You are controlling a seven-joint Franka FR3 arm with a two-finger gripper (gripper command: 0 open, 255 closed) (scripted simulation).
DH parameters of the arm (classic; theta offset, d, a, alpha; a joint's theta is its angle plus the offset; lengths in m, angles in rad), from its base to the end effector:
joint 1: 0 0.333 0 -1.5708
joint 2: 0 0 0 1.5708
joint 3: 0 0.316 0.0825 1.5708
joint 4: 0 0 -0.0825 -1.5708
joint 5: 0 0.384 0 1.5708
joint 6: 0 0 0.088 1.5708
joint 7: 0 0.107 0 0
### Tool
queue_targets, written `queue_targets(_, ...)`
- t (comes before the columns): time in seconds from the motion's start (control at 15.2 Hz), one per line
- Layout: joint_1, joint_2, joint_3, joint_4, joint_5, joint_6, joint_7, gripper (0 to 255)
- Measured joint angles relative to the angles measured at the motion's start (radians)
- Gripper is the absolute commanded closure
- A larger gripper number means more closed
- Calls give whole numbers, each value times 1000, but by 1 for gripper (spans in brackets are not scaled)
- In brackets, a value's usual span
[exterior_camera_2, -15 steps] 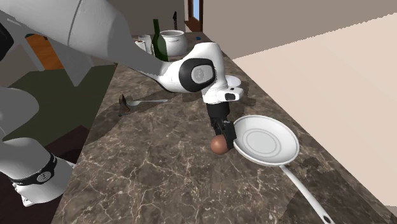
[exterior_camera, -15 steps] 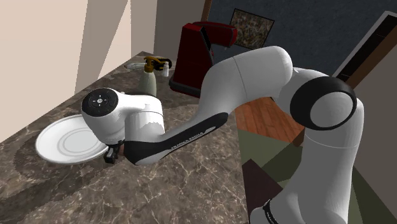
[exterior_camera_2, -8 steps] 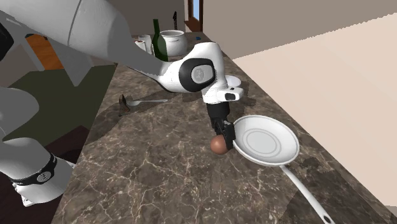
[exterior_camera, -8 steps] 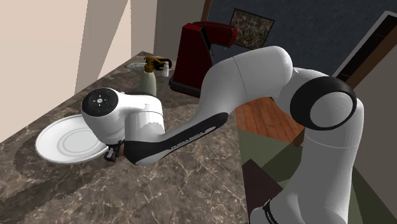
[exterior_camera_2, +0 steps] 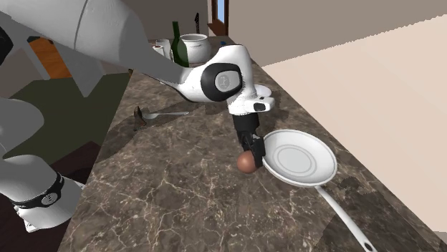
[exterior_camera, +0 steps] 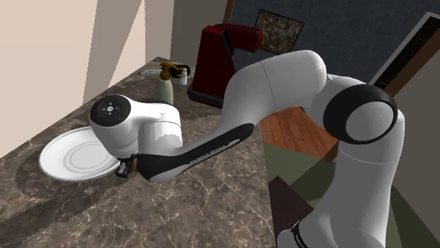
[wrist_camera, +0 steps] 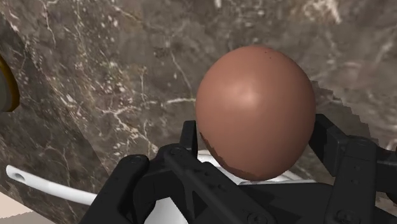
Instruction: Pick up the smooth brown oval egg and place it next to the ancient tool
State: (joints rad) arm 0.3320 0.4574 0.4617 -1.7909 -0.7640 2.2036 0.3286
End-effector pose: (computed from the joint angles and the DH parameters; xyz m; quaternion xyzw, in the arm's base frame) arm 0.4931 0.4307 0.3234 0.8856 0.4151 0.1243 0.1670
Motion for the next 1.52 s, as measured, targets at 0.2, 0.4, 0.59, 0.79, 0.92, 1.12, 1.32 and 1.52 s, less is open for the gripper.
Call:
queue_targets(0.2, -6, -22, 9, 6, 21, -22, -21, 255)
queue_targets(0.4, -11, -41, 18, 19, 41, -46, -43, 255)
queue_targets(0.59, -14, -60, 26, 31, 60, -71, -63, 255)
queue_targets(0.79, -18, -75, 32, 48, 77, -95, -84, 255)
queue_targets(0.92, -20, -87, 37, 59, 90, -113, -98, 255)
queue_targets(1.12, -24, -104, 43, 75, 107, -139, -119, 255)
queue_targets(1.32, -25, -120, 50, 92, 124, -167, -138, 255)
queue_targets(1.52, -26, -130, 54, 118, 137, -196, -157, 255)
